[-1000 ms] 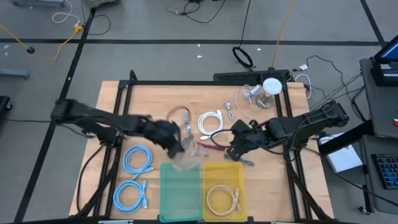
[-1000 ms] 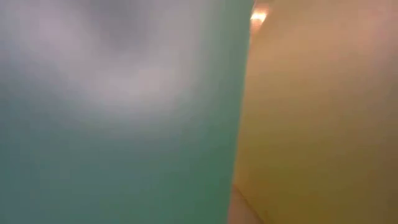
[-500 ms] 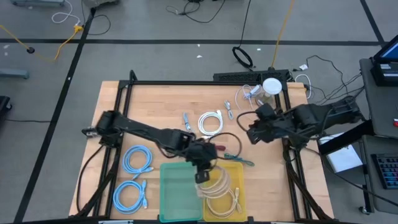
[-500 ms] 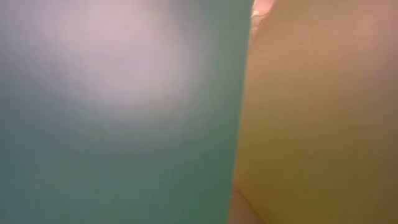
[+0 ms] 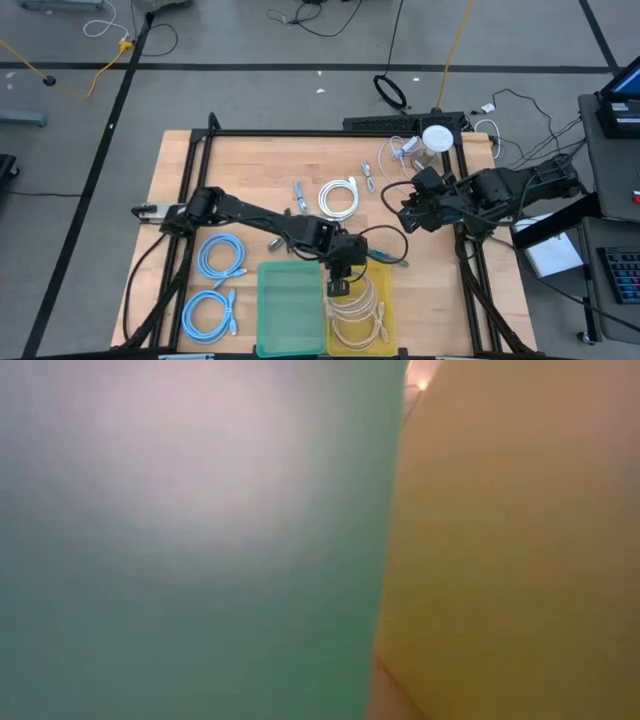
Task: Pick & Place USB Port
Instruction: Put the brown HDMI cable into the yellow bin
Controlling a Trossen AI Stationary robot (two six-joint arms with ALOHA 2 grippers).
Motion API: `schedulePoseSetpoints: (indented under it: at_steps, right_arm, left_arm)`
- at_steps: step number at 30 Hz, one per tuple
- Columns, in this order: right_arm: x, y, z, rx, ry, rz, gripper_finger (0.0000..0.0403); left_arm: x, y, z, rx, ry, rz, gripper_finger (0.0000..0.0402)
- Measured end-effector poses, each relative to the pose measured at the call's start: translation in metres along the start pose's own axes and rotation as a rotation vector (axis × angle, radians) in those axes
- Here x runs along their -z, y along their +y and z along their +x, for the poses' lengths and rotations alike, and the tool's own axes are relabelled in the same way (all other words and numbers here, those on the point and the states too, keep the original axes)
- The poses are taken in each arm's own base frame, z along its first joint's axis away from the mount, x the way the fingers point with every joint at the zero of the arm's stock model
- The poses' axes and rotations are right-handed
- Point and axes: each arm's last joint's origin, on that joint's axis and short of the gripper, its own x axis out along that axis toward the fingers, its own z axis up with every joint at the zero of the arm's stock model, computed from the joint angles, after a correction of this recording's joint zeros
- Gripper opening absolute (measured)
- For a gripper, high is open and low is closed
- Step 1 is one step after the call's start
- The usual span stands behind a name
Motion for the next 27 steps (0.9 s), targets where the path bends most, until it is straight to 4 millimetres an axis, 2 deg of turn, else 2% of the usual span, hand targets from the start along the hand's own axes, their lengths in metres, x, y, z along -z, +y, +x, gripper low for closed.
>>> schedulePoseSetpoints:
  at_steps: [6, 17, 27]
  right_arm:
    - [0.002, -0.001, 0.002, 0.013, 0.005, 0.003, 0.0137]
    - [0.013, 0.003, 0.02, 0.004, 0.054, 0.015, 0.0137]
    - [0.015, 0.003, 0.023, 0.005, 0.06, 0.013, 0.0137]
  left_arm:
    - [-0.005, -0.008, 0.003, 0.013, -0.068, 0.035, 0.003]
    - [-0.015, -0.005, 0.001, 0.038, -0.157, 0.039, 0.003]
    - [-0.011, 0.0, 0.032, 0.068, -0.134, -0.004, 0.003]
